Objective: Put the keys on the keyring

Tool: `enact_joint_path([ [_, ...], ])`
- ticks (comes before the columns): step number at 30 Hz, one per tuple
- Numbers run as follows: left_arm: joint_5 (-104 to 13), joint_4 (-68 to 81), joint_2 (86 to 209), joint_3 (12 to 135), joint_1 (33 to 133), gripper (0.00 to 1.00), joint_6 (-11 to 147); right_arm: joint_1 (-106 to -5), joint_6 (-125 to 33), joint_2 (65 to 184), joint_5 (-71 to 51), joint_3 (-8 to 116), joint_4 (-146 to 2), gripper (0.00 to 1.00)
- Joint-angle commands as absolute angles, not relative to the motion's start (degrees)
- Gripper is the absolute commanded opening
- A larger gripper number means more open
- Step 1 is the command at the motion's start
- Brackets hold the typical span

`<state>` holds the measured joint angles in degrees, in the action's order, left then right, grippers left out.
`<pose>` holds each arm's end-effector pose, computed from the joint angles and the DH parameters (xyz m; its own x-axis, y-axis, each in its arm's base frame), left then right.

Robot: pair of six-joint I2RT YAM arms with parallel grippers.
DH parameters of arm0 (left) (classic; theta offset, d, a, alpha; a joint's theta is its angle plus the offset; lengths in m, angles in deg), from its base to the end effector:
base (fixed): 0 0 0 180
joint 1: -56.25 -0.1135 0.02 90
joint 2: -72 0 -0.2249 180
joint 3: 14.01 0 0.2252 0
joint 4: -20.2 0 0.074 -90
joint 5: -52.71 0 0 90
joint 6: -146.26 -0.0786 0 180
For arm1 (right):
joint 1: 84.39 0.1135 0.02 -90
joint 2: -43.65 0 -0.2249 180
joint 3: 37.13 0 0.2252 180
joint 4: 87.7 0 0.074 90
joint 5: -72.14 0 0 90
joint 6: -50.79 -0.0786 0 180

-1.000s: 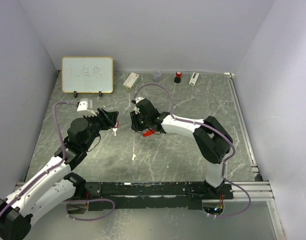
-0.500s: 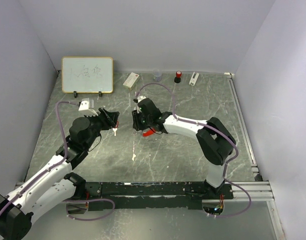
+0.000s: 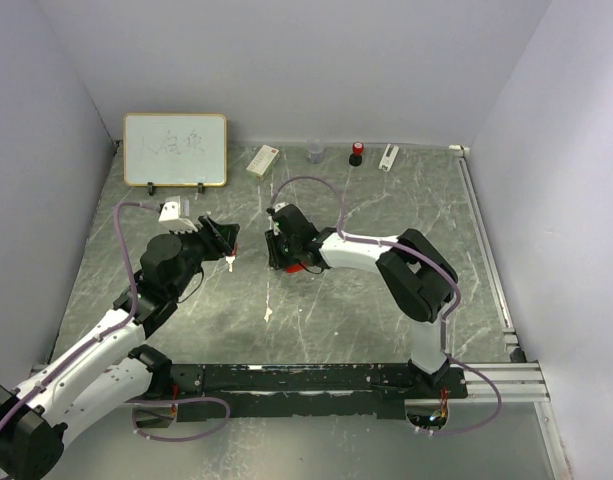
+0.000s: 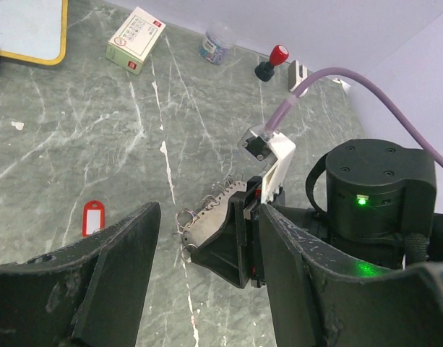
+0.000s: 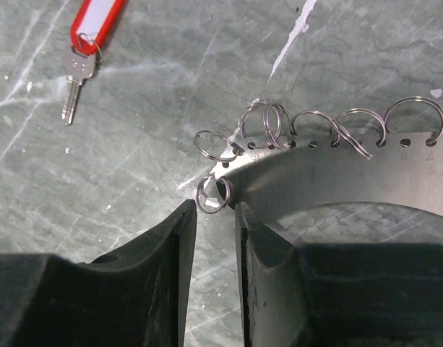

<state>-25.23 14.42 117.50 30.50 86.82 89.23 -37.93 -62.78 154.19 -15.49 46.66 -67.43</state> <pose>0.2127 -0.1066 0.2522 -0.2586 -0.4653 -0.8465 0.2122 0.8276 -0.5197 0.2759 0.2951 0.1111 -0.7593 -0.2190 -0.6128 -0.4801 0.8242 0.3003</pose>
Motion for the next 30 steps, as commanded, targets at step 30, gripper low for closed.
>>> enact_joint_path([
  [30,-25.3,16.8,117.6,29.6,86.1,0.67,89.1,-40.8,-63.2,143.8,-21.5,38.3,-71.3,0.23],
])
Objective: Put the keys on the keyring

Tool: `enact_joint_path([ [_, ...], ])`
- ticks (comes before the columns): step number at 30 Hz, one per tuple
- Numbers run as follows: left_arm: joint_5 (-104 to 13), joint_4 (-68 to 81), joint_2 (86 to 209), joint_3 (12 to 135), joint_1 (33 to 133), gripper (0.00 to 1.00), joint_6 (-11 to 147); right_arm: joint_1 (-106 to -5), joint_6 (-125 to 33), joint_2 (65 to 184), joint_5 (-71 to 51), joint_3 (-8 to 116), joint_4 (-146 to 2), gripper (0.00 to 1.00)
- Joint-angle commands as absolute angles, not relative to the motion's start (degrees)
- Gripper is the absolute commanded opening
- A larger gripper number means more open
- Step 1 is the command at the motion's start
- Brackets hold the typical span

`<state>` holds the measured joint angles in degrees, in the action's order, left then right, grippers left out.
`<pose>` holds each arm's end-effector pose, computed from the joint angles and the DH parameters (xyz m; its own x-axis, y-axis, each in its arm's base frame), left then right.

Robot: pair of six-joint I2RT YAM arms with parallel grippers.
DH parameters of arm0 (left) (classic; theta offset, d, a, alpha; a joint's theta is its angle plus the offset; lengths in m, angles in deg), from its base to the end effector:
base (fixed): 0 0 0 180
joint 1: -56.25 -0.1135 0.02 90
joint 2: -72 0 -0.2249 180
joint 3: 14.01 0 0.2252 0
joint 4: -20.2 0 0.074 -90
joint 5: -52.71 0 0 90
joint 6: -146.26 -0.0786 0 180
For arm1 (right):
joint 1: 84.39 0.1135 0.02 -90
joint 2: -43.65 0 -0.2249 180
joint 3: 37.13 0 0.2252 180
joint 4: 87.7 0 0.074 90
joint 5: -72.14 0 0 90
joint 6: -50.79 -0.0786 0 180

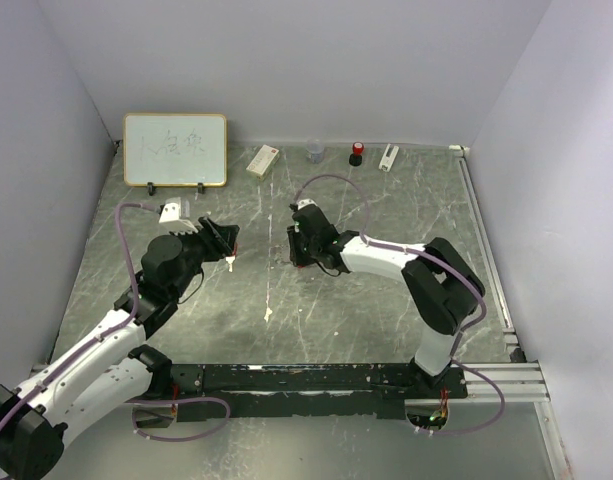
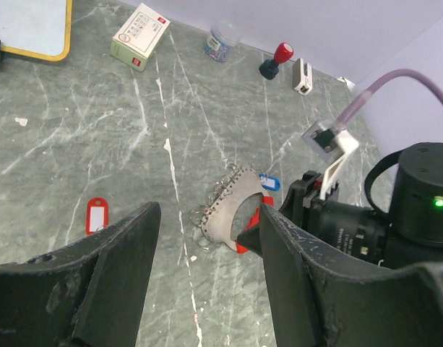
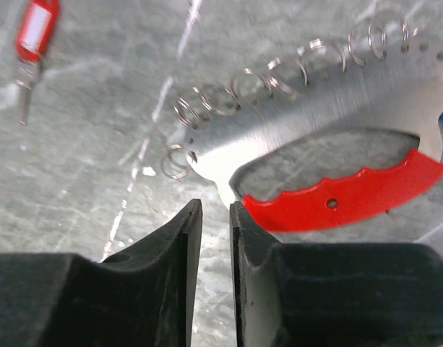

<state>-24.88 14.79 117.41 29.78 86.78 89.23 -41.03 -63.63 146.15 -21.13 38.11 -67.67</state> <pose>0.2126 -0.1058 0.2488 -0.2585 -0.4646 -0.8470 0.2047 0.8305 -0.5180 0.2738 0.2523 0.1179 -0.7582 -0.1483 -0.6349 -0.3777 0.8937 0.2423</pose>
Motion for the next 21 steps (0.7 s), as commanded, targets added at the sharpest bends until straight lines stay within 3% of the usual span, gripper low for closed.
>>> enact_joint_path([
  [1,-25.3,16.8,117.5,29.6,86.1,0.67,89.1,-40.8,-63.2,144.2,-21.4,39.0,-71.0,0.23],
  [21,-25.1,17.2,117.8,29.4,86.0,0.68,88.9,-40.3,-64.0,154.2,-17.4,45.8,-70.2,0.31],
])
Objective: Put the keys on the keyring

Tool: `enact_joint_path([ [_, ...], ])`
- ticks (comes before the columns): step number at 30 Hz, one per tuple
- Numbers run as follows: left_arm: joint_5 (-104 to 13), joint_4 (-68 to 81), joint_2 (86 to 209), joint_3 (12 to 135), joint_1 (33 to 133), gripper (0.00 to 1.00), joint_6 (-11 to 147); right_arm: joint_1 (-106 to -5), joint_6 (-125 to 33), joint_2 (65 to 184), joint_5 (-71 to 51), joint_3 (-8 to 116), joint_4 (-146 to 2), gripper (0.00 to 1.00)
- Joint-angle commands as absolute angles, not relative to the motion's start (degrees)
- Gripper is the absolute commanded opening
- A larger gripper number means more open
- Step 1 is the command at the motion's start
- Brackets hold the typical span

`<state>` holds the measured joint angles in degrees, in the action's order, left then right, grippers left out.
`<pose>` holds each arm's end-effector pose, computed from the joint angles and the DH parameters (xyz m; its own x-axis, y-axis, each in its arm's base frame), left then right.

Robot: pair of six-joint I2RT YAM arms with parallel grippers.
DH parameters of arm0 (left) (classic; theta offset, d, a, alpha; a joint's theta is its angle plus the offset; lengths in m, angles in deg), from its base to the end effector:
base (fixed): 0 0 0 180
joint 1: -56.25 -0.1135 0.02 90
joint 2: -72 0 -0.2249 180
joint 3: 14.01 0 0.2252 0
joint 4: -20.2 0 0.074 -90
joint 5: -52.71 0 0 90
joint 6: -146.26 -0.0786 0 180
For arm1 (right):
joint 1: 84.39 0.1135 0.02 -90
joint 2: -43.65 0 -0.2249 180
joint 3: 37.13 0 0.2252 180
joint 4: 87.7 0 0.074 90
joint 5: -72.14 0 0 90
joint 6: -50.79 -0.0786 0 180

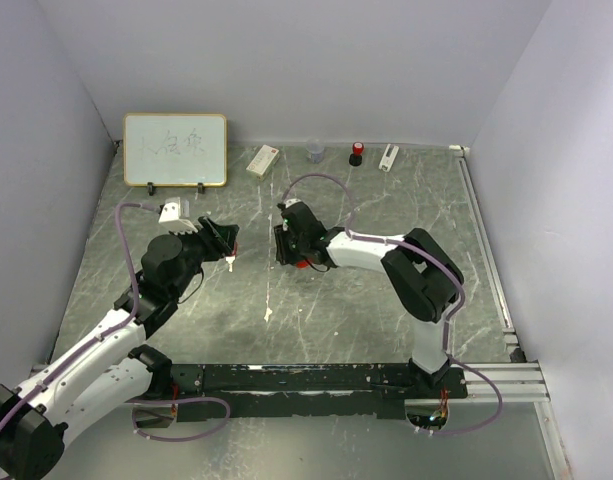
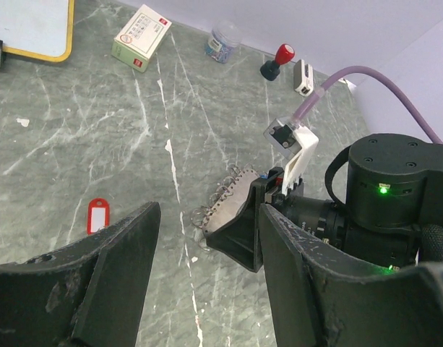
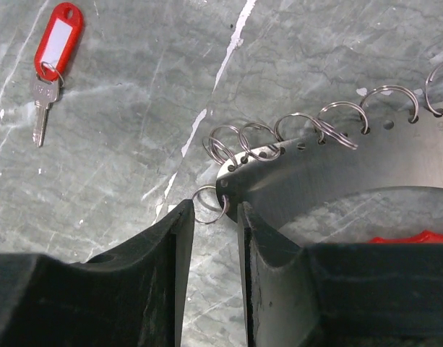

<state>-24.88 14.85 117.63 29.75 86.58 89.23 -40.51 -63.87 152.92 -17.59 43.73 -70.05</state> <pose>0.2134 -0.1053 0.2480 -0.2593 -0.4641 -0.8470 0.2003 0.8321 -0.5172 0.2868 0.2763 0.1088 -0.7619 -0.1538 -0.6292 -0.4155 0.8612 0.2926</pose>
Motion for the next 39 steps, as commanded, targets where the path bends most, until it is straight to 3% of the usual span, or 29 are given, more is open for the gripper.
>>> enact_joint_path([
  [1,-25.1,17.2,117.9,29.4,85.9,0.68,88.9,-40.2,-63.9,154.5,-17.4,46.0,-70.0,0.31],
  [14,-25.6,17.8,118.7,29.4,85.8,0.68,89.1,-40.3,-64.1,156.3,-19.4,46.7,-64.6,0.24],
  [19,-25.7,17.7,118.6,29.3,85.8,0.68,89.2,-40.2,-63.9,154.8,-20.8,45.3,-63.8,0.11],
  [27,-25.4,17.3,118.0,29.2,85.8,0.68,89.2,-40.4,-63.9,153.0,-23.2,44.1,-63.1,0.00],
  [36,-25.3,17.0,117.2,29.1,85.7,0.68,89.3,-40.3,-63.6,149.5,-26.8,42.7,-61.8,0.00],
  [39,-25.6,17.0,117.4,29.2,85.8,0.68,89.3,-40.3,-62.8,147.1,-27.7,41.6,-62.9,0.16],
])
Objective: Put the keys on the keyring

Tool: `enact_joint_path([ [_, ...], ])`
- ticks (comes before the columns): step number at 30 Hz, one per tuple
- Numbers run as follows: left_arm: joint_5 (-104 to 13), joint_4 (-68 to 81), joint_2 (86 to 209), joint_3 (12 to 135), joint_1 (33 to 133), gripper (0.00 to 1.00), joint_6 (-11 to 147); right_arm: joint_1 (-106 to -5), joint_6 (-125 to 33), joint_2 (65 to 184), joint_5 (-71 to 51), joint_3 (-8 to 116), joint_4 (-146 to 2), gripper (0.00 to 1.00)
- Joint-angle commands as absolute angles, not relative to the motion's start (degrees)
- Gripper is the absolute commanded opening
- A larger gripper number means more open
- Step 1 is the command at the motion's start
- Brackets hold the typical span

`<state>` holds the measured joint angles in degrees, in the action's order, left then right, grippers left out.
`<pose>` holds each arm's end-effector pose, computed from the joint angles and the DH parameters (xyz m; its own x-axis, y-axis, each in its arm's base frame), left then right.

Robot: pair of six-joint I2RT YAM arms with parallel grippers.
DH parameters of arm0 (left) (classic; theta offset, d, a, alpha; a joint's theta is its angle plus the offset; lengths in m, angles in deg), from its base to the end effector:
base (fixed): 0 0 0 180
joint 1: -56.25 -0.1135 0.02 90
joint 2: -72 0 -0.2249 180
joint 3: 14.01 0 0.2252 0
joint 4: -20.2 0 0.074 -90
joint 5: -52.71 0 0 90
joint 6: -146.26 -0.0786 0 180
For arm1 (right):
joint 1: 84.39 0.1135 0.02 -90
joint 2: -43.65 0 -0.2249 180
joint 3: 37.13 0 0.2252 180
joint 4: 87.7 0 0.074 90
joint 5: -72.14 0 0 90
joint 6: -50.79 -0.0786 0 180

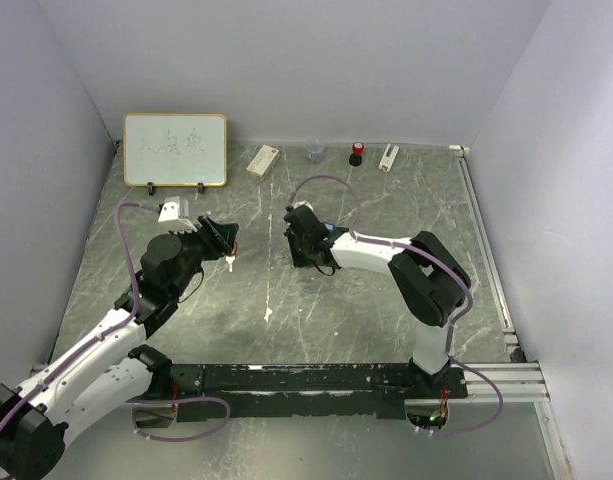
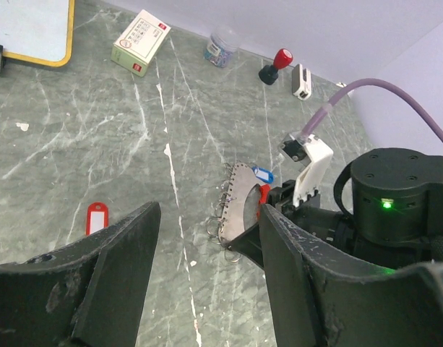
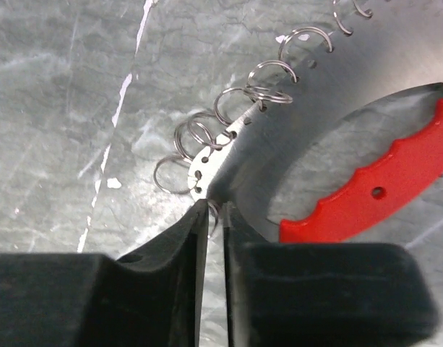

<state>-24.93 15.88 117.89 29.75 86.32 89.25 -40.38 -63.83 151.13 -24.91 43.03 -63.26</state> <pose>0.2147 -0.1049 0.2497 -0.2478 -0.4711 -0.8465 0.2032 0.8291 -0.5209 0.2812 0.2583 0.1053 -0.7780 -0.1767 -0.6028 -0.3418 0.9242 0.1702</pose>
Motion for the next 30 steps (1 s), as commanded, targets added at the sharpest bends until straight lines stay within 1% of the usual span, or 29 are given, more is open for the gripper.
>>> enact_joint_path([
  [1,-25.6,17.0,117.5,29.2,85.8,0.68,89.3,-40.3,-62.2,146.1,-28.1,41.1,-63.5,0.21],
  [4,-25.5,16.9,117.4,29.2,85.8,0.68,89.2,-40.3,-60.3,143.2,-28.9,39.7,-65.1,0.27],
  [9,-25.5,16.7,116.9,29.3,85.8,0.68,89.3,-40.4,-54.1,139.9,-28.3,39.2,-64.9,0.28],
  [10,-25.5,16.8,117.0,29.3,85.8,0.68,89.3,-40.4,-53.0,139.8,-27.9,39.5,-64.2,0.28],
  [12,-25.6,16.8,117.1,29.3,85.7,0.67,89.4,-40.3,-51.7,140.7,-26.9,40.7,-62.3,0.33],
  [17,-25.7,16.7,117.0,29.4,85.7,0.67,89.4,-40.2,-50.4,143.7,-26.5,45.3,-55.8,0.35],
  [19,-25.5,16.2,116.7,29.4,85.7,0.68,89.3,-40.1,-50.4,143.9,-26.4,45.7,-54.9,0.39],
  [23,-25.3,16.3,115.8,29.1,85.7,0.68,89.4,-40.2,-52.6,146.1,-23.1,47.9,-52.3,0.39],
  [27,-25.6,15.9,115.9,29.2,85.7,0.68,89.3,-40.3,-57.3,146.6,-20.2,46.9,-54.5,0.39],
  [30,-25.7,16.1,115.7,29.0,85.7,0.68,89.4,-40.1,-56.1,146.4,-19.6,46.1,-56.1,0.38],
])
